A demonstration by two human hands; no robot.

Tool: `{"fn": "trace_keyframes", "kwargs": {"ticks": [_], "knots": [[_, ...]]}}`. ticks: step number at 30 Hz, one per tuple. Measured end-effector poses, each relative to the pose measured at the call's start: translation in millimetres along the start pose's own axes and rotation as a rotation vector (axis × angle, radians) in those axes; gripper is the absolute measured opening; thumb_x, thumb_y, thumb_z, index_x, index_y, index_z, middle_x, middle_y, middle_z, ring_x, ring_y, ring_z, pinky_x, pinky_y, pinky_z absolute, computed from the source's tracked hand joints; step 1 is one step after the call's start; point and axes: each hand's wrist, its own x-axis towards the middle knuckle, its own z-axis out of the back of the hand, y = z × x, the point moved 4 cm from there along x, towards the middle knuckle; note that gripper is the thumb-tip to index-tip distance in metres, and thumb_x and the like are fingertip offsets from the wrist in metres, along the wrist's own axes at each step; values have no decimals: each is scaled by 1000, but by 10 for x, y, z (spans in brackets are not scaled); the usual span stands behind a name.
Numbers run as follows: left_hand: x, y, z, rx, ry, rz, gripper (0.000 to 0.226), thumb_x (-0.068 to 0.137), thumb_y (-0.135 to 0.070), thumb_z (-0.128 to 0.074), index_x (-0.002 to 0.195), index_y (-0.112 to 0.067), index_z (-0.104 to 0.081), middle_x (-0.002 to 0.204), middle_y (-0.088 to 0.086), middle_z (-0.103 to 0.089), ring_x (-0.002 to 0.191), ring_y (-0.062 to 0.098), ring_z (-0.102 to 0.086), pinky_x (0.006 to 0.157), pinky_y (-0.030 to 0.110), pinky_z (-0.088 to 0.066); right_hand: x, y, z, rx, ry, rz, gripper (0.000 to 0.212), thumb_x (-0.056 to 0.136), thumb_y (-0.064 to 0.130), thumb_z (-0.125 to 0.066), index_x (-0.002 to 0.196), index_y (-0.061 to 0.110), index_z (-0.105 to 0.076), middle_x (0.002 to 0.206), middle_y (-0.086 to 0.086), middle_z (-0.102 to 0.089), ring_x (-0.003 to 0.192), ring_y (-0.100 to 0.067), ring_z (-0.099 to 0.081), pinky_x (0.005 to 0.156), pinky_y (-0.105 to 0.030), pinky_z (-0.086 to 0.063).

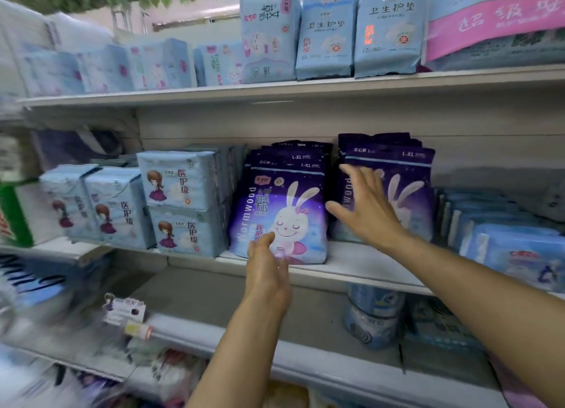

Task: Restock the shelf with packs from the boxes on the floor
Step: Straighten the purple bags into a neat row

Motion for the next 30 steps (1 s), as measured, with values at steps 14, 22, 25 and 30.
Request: {"fn": "trace_keyframes", "kwargs": {"ticks": [14, 22, 25, 30], "knots": [[568, -244, -220, 28, 16, 132, 44, 99, -35, -53, 140, -22, -48, 141, 7, -48, 129, 25, -48, 111, 36, -37, 429, 211, -698, 89, 144, -138, 102, 80, 34, -75, 152, 21, -4, 155, -7, -7, 128, -30, -47, 94, -39, -48], [1032, -170, -267, 0, 6, 130, 61, 96, -36, -57, 151, -34, -31, 151, 4, -41, 132, 27, -47, 100, 38, -43, 1213, 309, -527, -133, 66, -72, 106, 71, 51, -79, 152, 27, -14, 155, -3, -14, 141, -30, -19, 109, -47, -34], [1134, -158, -303, 0, 22, 104, 60, 97, -33, -55, 150, -39, -28, 149, 7, -44, 128, 31, -51, 99, 43, -45, 1461, 364, -503, -155, 260, -62, 101, 68, 56, -79, 149, 31, -25, 154, 0, -23, 138, -26, -29, 109, -41, -35], [1203, -118, -309, 0, 43, 108, 63, 98, -27, -54, 150, -45, -23, 151, 6, -38, 129, 33, -49, 91, 42, -48, 1565, 339, -529, 13, 446, -112, 80, 68, 32, -86, 137, 24, -46, 132, 2, -55, 115, -19, -56, 99, -35, -48]]}}
